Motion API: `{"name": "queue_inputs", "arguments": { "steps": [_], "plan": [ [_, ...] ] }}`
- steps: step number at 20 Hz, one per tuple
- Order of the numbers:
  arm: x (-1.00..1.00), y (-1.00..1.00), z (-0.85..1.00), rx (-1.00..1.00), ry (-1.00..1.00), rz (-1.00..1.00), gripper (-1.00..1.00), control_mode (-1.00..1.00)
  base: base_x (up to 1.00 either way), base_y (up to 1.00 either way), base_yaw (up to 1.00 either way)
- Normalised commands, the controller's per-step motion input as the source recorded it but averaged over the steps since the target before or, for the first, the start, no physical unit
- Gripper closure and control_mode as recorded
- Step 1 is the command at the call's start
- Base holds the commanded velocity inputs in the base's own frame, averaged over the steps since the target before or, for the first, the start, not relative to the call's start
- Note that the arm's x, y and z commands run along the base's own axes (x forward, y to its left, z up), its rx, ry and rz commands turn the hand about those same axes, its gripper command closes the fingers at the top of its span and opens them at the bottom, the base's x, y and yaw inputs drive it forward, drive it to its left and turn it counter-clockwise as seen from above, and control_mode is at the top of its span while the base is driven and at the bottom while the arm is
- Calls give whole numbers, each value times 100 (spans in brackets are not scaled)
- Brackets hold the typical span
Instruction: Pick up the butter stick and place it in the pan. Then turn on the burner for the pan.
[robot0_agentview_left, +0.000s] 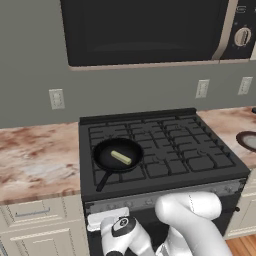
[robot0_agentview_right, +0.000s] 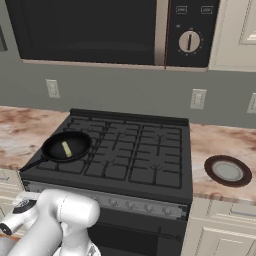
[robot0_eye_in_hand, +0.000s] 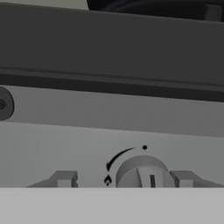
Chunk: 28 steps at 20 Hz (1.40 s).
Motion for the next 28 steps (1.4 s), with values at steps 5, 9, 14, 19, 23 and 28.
{"name": "queue_inputs", "arguments": {
  "steps": [5, 9, 14, 19, 23, 28],
  "plan": [
    [9, 0, -9, 0, 0, 0, 100, -100, 0, 0, 0],
    [1, 5, -1, 0, 4, 0, 100, -100, 0, 0, 0],
    [0, -2, 0, 0, 3, 0, 100, -100, 0, 0, 0],
    [0, -26, -5, 0, 0, 0, 100, -100, 0, 0, 0],
    [0, -37, -10, 0, 0, 0, 100, -100, 0, 0, 0],
    [0, -3, 0, -2, 0, 0, 100, -100, 0, 0, 0]
  ]
}}
